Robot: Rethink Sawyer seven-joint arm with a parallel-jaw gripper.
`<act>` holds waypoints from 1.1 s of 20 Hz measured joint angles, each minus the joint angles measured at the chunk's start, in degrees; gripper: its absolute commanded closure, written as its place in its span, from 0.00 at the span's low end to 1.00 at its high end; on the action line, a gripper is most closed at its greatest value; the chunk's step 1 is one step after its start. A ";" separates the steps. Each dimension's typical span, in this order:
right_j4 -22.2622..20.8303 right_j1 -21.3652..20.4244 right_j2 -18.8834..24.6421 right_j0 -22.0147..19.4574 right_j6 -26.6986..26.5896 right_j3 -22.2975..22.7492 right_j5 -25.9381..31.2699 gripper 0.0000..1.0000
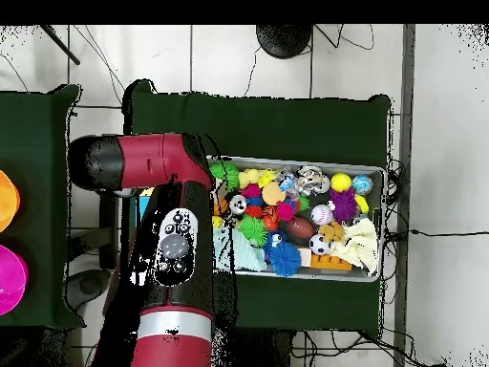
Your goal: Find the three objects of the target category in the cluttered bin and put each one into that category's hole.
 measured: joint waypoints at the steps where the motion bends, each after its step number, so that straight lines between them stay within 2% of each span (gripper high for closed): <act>1: 0.00 -0.23 0.00 0.00 0.00 -0.06 0.22 0.00; 8: -0.03 -2.14 -0.01 0.05 0.00 -0.74 2.18 0.00; 12: -0.09 -2.43 -0.01 0.15 0.00 -2.66 3.88 0.00; 22: -2.02 -2.56 0.26 -0.63 0.00 -7.25 4.06 0.00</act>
